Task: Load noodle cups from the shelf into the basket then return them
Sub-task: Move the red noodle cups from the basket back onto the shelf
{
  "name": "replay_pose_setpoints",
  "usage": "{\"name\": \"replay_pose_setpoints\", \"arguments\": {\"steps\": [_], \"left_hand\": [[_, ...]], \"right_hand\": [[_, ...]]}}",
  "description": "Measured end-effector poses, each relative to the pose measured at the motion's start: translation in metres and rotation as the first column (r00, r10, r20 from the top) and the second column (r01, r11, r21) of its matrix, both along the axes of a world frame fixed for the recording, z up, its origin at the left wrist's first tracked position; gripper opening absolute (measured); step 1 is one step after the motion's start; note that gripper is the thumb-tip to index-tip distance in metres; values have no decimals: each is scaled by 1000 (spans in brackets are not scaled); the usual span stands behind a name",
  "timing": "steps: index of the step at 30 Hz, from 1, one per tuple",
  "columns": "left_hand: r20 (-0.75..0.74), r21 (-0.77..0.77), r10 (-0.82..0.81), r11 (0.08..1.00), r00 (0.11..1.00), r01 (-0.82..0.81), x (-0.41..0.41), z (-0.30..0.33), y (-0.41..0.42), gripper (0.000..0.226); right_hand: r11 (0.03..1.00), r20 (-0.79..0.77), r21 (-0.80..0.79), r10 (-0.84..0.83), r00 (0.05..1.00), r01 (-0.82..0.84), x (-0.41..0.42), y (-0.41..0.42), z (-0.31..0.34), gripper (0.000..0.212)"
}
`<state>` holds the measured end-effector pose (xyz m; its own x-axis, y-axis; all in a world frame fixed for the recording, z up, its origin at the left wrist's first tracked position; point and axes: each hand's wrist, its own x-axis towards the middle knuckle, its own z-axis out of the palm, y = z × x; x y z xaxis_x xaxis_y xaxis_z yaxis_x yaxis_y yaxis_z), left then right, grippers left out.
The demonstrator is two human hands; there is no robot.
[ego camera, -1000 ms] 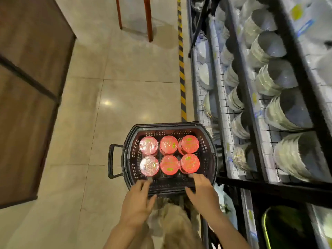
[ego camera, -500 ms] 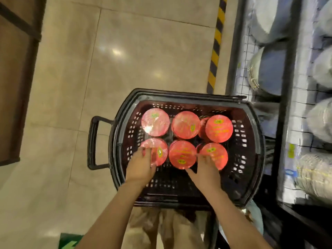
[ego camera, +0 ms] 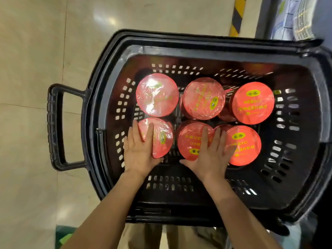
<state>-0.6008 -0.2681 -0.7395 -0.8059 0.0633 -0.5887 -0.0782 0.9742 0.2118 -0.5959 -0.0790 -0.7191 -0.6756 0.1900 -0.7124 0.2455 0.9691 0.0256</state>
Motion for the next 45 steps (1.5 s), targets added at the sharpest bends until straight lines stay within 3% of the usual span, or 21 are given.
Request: {"name": "replay_pose_setpoints", "arguments": {"steps": [3,6,8,12,15,17,21,26,29,36,42,45], "left_hand": [[-113,24,-33,999,993,36,-1,-6,-1,116],[-124,6,-36,999,992,37,-3,-2,1,113],[-73,-2,-29,1000,997,29,-8,7,3,111],[198,-41,-4,999,980,13,-24,19,2,105],[214,47,63,996,975,-74,-30,15,-4,85],[187,155,215,957,959,-245,-28,11,-3,83],[205,250,453,833,868,-494,-14,2,3,103],[307,166,618,714,724,-680,2,-12,11,113],[325,163,660,666,677,-728,7,-20,15,116],[328,183,695,617,640,-765,6,-32,16,117],[300,182,724,595,621,-782,3,-7,18,107],[295,222,727,579,620,-785,5,24,17,100]], "right_hand": [[1000,-84,-28,-7,996,4,4,-4,-13,131],[997,-111,-79,0,994,-9,-1,0,-8,122],[991,11,-137,-11,1000,12,-6,6,0,116],[975,110,-215,-30,993,53,-20,14,11,100],[963,48,-238,-117,992,125,-27,14,10,77],[945,-14,-251,-219,976,209,-25,11,9,78],[870,-15,-326,-397,918,371,-8,-5,10,91],[695,100,-326,-649,754,641,7,-17,-6,106],[634,164,-282,-708,687,720,12,-23,-20,117],[551,53,-290,-807,588,782,12,-24,-40,115],[318,216,-373,-884,415,872,12,-11,-18,99],[269,275,-390,-879,390,881,22,-6,11,96]]}}
